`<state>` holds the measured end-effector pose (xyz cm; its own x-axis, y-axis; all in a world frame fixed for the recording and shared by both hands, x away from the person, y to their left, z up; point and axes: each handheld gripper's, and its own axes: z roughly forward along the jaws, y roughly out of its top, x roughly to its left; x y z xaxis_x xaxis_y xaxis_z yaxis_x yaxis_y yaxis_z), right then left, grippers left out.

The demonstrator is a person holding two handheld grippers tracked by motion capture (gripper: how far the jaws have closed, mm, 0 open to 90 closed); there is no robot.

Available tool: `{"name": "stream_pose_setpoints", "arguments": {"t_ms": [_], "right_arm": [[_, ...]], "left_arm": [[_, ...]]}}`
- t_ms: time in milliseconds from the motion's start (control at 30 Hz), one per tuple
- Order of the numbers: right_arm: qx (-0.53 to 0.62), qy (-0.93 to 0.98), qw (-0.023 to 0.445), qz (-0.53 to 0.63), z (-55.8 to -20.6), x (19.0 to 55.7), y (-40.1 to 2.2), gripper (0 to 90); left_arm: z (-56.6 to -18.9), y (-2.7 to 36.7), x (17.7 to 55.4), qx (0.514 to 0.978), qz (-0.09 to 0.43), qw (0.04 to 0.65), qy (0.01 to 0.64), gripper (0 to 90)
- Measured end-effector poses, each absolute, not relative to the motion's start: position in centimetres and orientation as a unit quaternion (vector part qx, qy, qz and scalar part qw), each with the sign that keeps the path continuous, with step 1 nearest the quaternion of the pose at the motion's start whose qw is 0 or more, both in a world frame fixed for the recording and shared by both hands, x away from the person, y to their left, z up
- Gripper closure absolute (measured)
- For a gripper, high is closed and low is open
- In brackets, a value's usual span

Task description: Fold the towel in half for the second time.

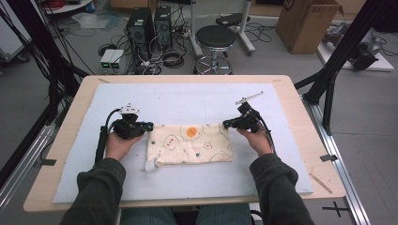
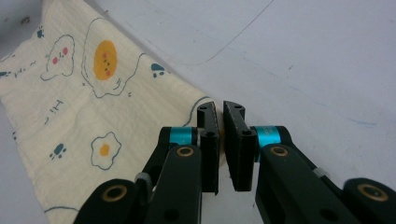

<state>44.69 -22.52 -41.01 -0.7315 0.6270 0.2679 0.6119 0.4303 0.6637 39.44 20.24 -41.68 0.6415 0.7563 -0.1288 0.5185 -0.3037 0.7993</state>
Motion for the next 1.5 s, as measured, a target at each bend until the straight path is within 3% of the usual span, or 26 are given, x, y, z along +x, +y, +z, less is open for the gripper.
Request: {"name": "stream_pose_setpoints", "arguments": {"t_ms": [933,1500], "right_arm": [[0.334,0.846,0.016,0.415,-39.3,42.5,-23.0,84.8],[0.321,0.838,0.004,0.442,-40.9,40.0,-23.9,84.6]], "left_arm": [[-40.4,20.3,36.2,0.803,0.157,0.454,0.353,85.4],[-41.5,20.2,33.6,0.811,0.158,0.455,0.332,85.0]]}}
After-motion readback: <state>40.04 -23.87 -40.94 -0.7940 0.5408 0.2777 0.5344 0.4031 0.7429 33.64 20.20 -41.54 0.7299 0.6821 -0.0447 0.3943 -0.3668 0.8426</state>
